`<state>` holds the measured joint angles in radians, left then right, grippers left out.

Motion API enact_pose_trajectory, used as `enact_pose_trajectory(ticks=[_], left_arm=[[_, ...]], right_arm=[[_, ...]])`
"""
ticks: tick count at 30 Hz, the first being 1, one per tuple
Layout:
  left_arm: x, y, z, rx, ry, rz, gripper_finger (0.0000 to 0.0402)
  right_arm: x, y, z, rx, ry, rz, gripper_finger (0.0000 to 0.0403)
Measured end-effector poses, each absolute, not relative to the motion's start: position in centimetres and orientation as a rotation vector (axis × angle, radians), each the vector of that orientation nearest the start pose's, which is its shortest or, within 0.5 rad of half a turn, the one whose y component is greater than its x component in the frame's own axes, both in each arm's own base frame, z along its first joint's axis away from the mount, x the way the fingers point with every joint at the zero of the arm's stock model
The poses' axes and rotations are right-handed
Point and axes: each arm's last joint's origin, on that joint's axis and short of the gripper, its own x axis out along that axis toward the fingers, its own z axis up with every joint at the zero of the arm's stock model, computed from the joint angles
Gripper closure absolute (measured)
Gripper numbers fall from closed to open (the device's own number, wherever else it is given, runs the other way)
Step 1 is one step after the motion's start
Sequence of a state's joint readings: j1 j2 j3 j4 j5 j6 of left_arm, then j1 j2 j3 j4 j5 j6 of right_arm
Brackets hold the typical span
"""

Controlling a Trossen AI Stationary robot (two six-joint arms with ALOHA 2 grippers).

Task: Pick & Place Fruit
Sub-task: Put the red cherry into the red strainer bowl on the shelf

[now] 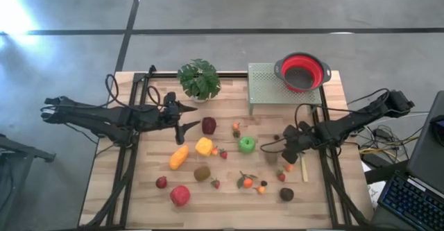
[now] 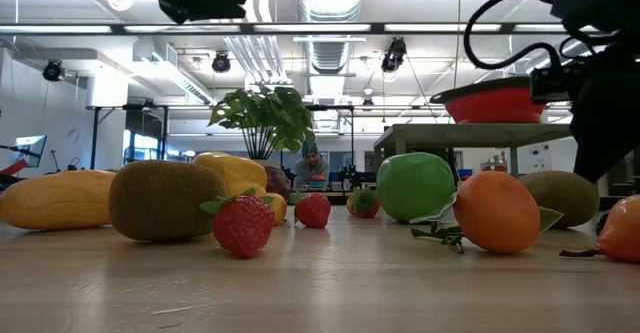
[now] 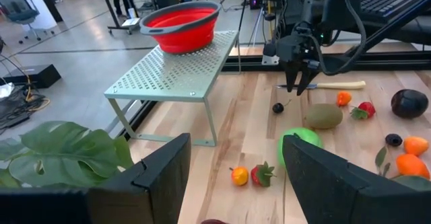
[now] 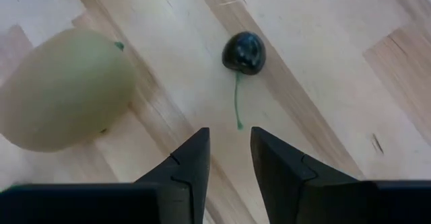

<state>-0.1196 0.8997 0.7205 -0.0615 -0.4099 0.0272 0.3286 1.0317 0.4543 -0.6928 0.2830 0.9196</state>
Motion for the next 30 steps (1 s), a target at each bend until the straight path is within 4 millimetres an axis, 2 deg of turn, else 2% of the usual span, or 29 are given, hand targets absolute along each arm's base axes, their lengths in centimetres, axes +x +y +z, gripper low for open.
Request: enact_pose_trajectory(ticks=[9,15,30], left_arm=[[19.9,-1.2,30.1,0.096,0.246,0.285,0.0161],[19.9,-1.2,30.1,0.116,0.25,0.283,0.0161],[19.9,-1.2,30.0,0.152,0.261,0.278,0.0161]], right_arm=[[15.0,3.2,15.1,0.464,1.128,-0.506,0.0264],[15.5,2.9,14.4,0.474,1.161,-0.527,0.0257],[16.5,3.0,13.1,0.457,1.203,-0.532,0.0323]])
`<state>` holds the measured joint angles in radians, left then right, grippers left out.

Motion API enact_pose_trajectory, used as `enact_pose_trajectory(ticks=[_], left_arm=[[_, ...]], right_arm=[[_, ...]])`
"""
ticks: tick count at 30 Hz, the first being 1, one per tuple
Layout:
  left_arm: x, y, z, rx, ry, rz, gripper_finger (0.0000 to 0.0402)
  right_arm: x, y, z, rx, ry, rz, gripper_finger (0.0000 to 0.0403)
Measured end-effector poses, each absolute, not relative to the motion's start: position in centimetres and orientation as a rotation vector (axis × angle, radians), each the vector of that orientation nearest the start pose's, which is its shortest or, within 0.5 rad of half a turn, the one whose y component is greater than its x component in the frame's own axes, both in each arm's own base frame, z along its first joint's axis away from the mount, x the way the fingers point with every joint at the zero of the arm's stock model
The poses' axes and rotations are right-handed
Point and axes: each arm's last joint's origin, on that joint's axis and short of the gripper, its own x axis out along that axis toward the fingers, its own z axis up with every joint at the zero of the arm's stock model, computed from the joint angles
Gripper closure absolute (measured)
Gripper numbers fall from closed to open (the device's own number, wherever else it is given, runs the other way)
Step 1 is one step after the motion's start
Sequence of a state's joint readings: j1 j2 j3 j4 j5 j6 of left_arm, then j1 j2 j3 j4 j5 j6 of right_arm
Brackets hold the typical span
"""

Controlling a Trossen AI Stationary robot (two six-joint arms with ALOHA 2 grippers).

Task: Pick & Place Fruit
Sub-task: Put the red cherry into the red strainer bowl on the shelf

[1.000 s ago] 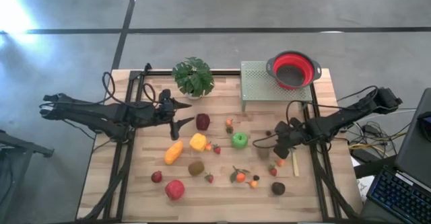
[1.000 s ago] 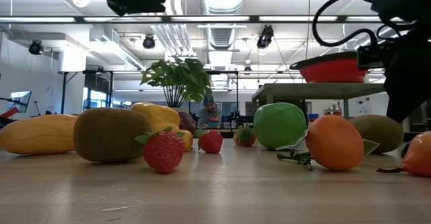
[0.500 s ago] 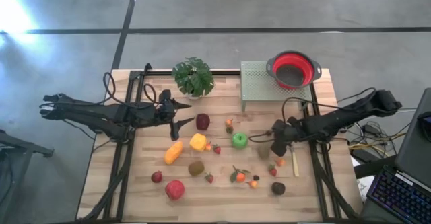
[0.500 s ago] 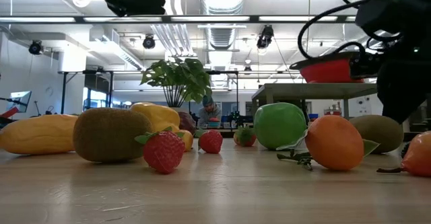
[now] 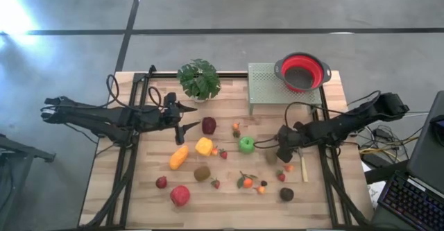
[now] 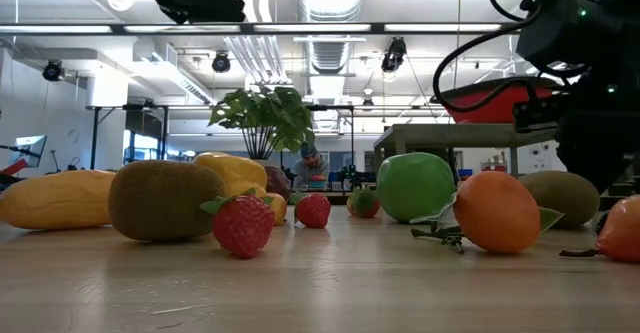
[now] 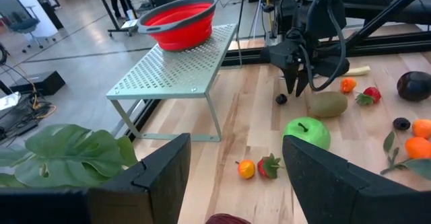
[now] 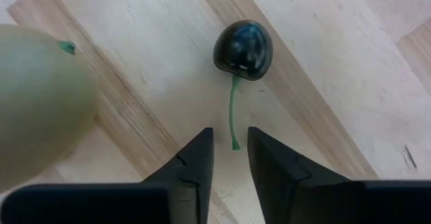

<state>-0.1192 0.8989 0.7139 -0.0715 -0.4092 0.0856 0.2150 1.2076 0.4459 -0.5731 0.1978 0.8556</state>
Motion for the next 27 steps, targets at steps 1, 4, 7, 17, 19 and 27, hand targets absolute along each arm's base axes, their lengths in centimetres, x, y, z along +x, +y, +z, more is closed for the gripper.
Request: enact_pose_trajectory(ticks=[1,4,7,17,19,27], left_arm=[[19.9,-1.2,30.0,0.152,0.261,0.278,0.0161],[19.9,-1.2,30.0,0.153,0.265,0.278,0.0161],[19.9,-1.2,30.0,0.153,0.265,0.278,0.0161],[19.9,-1.2,30.0,0.148,0.264,0.278,0.0161],[19.9,-1.2,30.0,0.148,0.264,0.278,0.0161],[19.9,-1.2,30.0,0.147,0.264,0.279,0.0161]], right_arm=[[16.5,3.0,13.1,0.458,1.201,-0.531,0.033],[16.5,3.0,13.1,0.462,1.197,-0.525,0.0354],[16.5,3.1,13.1,0.468,1.2,-0.516,0.0382],[16.6,3.1,13.2,0.472,1.205,-0.512,0.0394],[16.6,3.1,13.3,0.473,1.208,-0.51,0.0394],[17.6,3.3,14.8,0.451,1.187,-0.469,0.0394]])
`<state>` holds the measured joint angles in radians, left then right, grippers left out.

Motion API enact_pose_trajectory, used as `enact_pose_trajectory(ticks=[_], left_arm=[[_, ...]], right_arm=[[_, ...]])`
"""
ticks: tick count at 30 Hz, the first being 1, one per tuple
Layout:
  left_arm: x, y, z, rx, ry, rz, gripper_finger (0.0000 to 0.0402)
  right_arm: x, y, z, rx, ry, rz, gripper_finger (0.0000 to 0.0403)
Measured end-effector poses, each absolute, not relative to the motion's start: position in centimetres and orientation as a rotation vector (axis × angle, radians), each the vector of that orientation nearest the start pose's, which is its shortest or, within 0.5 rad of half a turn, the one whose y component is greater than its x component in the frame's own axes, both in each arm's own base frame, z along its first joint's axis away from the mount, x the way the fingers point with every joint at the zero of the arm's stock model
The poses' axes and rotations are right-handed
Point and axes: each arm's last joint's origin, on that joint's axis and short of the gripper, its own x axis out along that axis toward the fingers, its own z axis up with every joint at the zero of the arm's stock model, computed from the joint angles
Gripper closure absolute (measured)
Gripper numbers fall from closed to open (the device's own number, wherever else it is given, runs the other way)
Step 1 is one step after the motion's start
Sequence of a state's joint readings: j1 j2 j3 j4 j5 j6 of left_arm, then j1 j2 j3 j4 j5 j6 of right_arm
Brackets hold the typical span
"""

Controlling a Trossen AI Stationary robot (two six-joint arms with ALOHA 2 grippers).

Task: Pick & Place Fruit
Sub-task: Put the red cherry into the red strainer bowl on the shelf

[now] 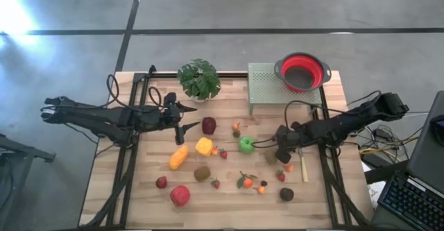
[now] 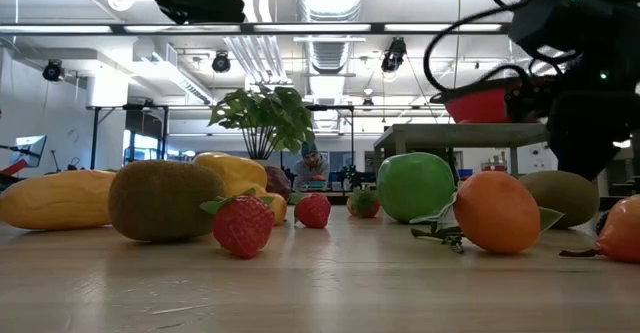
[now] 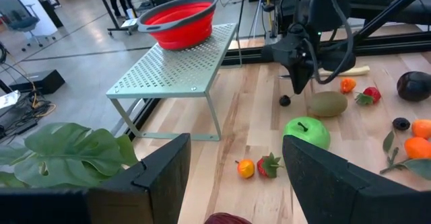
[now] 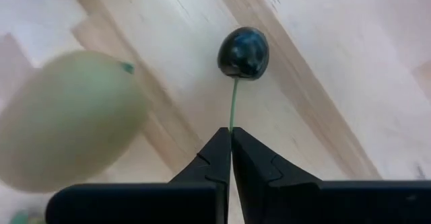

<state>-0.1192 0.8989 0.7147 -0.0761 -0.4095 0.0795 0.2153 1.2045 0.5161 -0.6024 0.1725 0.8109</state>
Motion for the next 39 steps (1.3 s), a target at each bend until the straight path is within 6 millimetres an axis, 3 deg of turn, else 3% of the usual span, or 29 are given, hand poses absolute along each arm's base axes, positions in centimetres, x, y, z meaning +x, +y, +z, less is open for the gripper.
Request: enact_pose_trajectory(ticks=[10,19,29,34,39], left_arm=[[19.9,-1.2,30.0,0.146,0.264,0.279,0.0161],[19.9,-1.2,30.0,0.152,0.264,0.278,0.0161],[19.9,-1.2,30.0,0.151,0.261,0.278,0.0161],[19.9,-1.2,30.0,0.152,0.263,0.278,0.0161],[19.9,-1.2,30.0,0.152,0.264,0.278,0.0161]], right_arm=[[19.4,3.6,20.2,0.333,1.192,-0.441,0.0394],[19.2,2.6,28.7,0.155,1.12,-0.56,0.0394],[17.2,-1.8,37.3,0.097,1.029,-0.802,0.0395],[16.1,-4.8,39.4,0.125,1.02,-0.894,0.0395],[14.8,-8.0,40.2,0.235,1.047,-0.937,0.0395]])
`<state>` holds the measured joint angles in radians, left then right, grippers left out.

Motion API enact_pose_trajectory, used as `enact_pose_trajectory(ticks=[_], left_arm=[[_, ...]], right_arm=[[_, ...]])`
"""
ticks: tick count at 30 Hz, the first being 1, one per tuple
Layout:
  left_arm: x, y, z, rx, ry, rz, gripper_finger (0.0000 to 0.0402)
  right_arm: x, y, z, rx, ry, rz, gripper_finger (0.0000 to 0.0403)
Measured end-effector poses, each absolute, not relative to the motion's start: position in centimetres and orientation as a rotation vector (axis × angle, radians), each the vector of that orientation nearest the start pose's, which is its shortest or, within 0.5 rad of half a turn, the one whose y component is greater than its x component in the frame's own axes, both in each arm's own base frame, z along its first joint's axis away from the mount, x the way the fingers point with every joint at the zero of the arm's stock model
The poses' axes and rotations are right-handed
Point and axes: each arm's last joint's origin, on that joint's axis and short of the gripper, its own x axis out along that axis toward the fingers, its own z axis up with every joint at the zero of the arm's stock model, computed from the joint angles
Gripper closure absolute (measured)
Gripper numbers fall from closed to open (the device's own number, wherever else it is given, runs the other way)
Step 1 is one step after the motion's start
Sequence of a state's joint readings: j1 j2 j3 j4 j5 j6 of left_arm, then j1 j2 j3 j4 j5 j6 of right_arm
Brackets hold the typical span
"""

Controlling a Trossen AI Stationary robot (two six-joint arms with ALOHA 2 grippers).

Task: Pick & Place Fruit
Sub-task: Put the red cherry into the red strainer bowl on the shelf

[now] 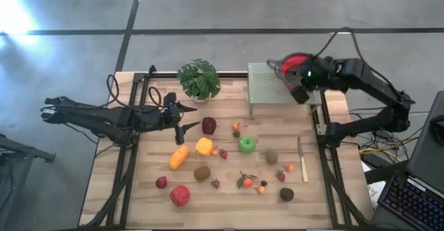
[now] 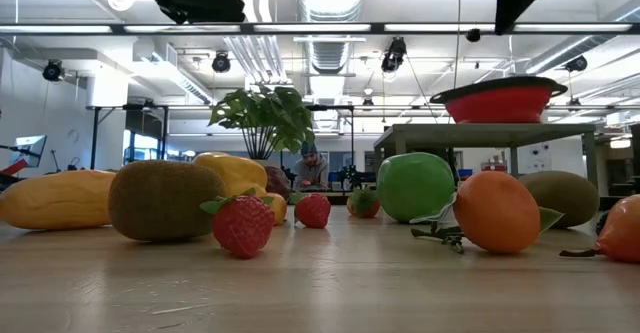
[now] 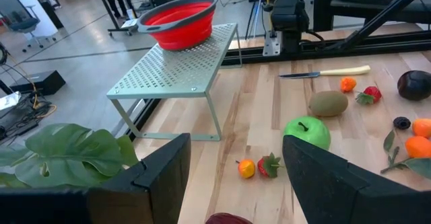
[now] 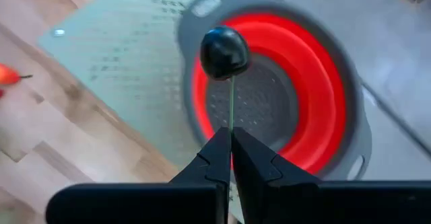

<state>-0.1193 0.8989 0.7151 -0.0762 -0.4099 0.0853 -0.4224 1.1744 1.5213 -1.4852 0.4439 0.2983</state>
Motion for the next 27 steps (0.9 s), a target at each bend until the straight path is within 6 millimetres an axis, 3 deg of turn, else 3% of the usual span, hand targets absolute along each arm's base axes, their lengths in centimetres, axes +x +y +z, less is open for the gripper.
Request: enact_pose_trajectory(ticks=[10,27], left_arm=[[19.9,-1.2,30.0,0.153,0.264,0.278,0.0161],[19.8,-1.2,29.8,0.15,0.286,0.278,0.0161]], right_arm=[[13.2,-13.5,38.9,0.383,1.174,-0.972,0.0395],[15.5,-20.2,34.1,0.457,1.454,-0.94,0.0395]])
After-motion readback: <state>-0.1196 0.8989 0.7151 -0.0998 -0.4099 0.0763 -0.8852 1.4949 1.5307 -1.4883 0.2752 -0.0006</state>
